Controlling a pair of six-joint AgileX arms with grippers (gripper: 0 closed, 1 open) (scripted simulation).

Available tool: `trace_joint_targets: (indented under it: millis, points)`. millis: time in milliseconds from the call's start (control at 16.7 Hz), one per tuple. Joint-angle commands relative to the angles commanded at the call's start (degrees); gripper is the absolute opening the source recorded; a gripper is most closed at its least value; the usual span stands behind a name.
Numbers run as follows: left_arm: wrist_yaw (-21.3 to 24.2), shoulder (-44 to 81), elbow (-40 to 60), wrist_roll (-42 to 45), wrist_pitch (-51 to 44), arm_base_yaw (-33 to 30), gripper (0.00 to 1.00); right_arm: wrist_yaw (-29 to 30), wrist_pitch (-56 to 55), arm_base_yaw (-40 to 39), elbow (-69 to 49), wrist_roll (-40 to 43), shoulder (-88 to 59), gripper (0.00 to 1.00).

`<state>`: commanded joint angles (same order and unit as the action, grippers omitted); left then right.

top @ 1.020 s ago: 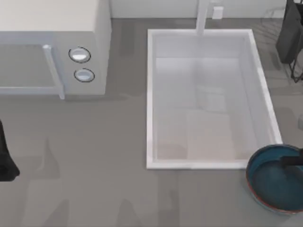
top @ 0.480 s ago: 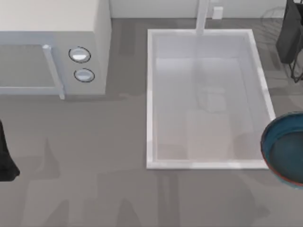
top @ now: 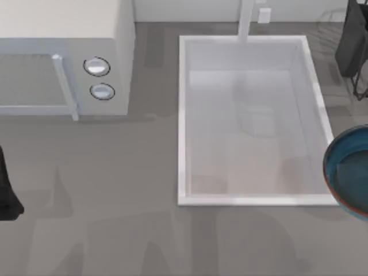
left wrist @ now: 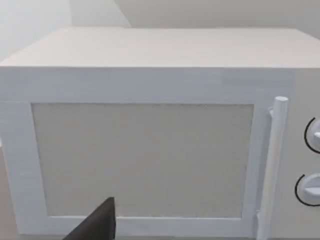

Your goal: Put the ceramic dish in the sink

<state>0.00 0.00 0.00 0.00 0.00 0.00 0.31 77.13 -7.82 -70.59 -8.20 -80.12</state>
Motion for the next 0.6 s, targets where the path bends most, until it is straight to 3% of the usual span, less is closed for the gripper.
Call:
trace_joint_targets:
  millis: [300, 600]
  points:
    - [0.0, 0.0, 0.0, 0.0, 0.0, 0.0, 1.00, 3.2, -8.3, -2.6, 0.6, 0.4, -2.1, 0.00]
    - [0.0, 0.0, 0.0, 0.0, 0.0, 0.0, 1.00, 10.5, -29.3, -8.0, 4.5, 1.3, -6.2, 0.00]
